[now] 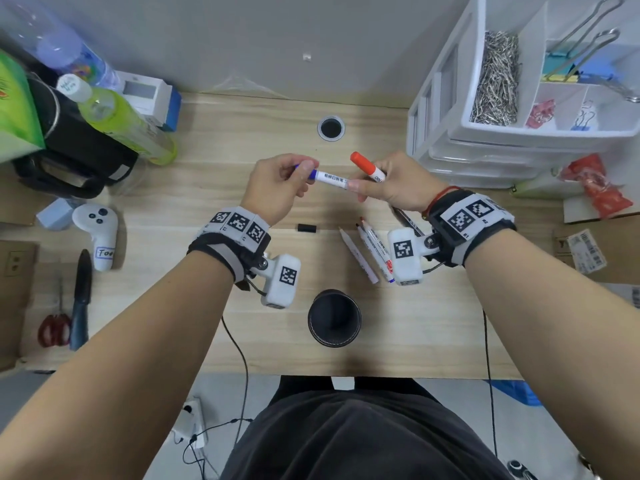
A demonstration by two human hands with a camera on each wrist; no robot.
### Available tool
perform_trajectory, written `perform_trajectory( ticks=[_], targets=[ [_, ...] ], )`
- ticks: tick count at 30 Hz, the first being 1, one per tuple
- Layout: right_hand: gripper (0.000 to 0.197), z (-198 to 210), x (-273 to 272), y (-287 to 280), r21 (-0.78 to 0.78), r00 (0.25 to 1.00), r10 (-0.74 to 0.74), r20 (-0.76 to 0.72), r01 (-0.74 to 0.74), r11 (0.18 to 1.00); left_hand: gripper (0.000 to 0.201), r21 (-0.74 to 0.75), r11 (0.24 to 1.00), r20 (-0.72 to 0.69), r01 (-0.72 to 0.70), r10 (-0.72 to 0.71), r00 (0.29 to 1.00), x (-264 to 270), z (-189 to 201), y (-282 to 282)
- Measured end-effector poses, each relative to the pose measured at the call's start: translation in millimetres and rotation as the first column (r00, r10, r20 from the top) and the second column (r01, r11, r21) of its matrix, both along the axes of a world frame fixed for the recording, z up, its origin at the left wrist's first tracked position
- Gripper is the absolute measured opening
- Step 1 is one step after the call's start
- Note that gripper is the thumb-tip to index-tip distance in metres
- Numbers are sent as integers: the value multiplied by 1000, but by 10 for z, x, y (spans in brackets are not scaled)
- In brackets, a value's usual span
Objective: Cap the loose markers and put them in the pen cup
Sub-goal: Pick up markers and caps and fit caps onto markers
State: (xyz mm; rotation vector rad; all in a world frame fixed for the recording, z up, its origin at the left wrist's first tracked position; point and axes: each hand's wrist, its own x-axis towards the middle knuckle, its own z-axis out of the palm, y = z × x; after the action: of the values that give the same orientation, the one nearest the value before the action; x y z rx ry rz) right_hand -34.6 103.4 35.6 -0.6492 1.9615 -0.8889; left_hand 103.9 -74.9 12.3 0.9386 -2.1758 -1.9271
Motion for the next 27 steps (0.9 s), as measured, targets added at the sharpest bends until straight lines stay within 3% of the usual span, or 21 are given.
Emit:
perform_trajectory(
  ticks=[3,7,9,11,14,17,21,25,27],
  targets=[
    [20,-17,105,-67,-88,997,-65,39,68,994,32,223,955,19,-193,194,981,-153,96,155],
    [21,-38,302,-176,-128,986,-139,87,150,980,54,585,728,170,-357,320,932,-276,155,320],
    [33,-59,360,-214,-113,990,-129,62,136,984,55,686,615,166,-387,386,907,-303,169,367],
    [34,-85,366,-208,-78,995,-94,37,97,992,54,700,548,203,-458,462,863,-299,195,347],
    [24,-159,304,-83,-53,992,-113,57,116,992,60,644,548,303,-534,458,835,-224,221,216],
    [28,-212,271,60,-24,984,-169,50,171,985,67,557,628,396,-544,375,838,-110,225,127],
    [34,-182,348,36,3,963,-246,113,247,969,46,476,701,446,-532,329,832,34,208,235],
    [32,-143,551,-123,-43,882,-310,354,347,937,36,482,687,429,-544,357,830,191,208,421],
    [34,-103,669,-143,-76,895,-244,375,291,954,33,488,659,422,-572,396,816,275,202,500]
  ],
)
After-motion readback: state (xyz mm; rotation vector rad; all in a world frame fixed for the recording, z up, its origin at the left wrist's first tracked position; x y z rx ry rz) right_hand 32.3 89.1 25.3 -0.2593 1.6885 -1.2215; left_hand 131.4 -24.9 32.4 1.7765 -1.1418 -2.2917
